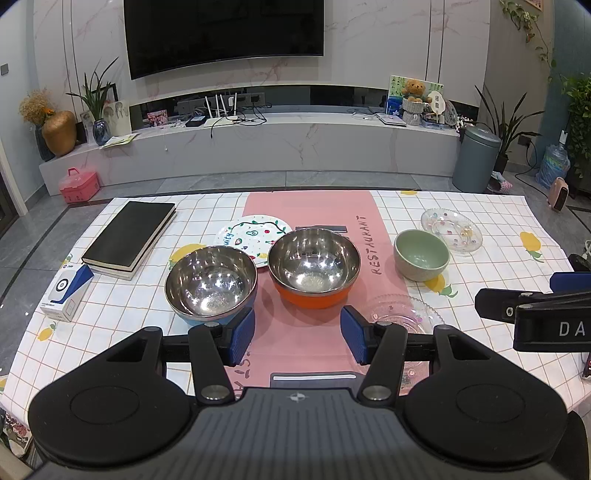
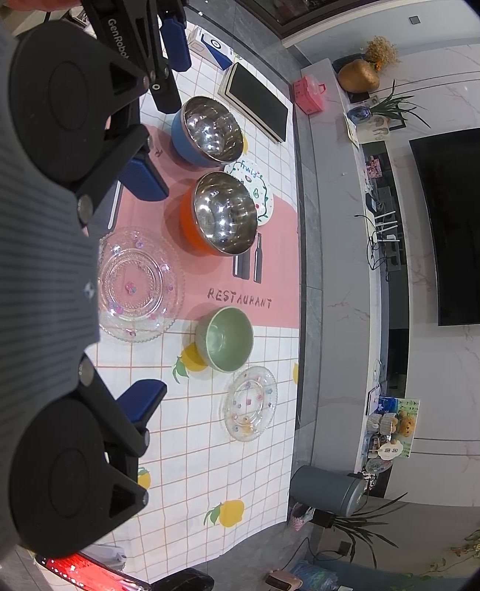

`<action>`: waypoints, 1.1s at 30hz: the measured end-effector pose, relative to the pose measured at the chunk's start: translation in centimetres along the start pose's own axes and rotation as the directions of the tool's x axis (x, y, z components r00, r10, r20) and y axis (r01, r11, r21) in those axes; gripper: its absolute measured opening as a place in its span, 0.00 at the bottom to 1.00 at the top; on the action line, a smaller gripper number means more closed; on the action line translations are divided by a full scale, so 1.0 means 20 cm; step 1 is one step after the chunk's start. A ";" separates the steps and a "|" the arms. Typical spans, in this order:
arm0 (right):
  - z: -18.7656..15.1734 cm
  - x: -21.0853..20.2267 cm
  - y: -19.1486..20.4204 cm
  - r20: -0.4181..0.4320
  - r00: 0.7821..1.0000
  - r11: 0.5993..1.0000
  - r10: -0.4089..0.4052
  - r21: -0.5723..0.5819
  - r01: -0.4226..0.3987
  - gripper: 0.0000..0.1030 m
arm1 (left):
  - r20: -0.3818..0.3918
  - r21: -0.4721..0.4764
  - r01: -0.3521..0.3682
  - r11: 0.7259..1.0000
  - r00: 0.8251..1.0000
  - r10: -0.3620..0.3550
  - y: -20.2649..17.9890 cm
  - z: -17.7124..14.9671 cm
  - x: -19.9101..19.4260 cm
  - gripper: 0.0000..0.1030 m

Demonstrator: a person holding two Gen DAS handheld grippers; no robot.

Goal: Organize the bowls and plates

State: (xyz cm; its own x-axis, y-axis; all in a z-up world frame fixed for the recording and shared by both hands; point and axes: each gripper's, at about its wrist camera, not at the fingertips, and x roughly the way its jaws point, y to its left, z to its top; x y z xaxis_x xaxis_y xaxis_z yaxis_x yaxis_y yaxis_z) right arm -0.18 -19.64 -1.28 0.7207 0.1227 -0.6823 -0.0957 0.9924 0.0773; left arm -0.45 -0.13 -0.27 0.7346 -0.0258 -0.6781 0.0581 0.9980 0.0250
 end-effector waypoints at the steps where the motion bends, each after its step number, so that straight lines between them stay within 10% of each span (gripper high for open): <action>1: 0.00 0.00 0.00 0.000 1.000 1.000 0.000 0.000 0.000 0.98 | 0.000 0.000 0.000 1.000 1.000 0.000 0.00 0.00 0.00 0.62; 33: -0.03 0.25 0.09 -0.011 0.998 0.998 0.060 -0.027 -0.060 0.97 | -0.018 -0.100 0.031 0.995 0.999 -0.033 0.16 -0.04 0.14 0.58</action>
State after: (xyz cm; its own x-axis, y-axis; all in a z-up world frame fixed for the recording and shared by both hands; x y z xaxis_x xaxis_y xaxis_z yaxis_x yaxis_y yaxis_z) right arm 2.79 -17.28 -5.03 0.7059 0.1815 -0.6847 -0.1574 0.9826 0.0982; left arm 1.24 2.97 -2.62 0.7202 -0.0574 -0.6913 0.0131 0.9975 -0.0691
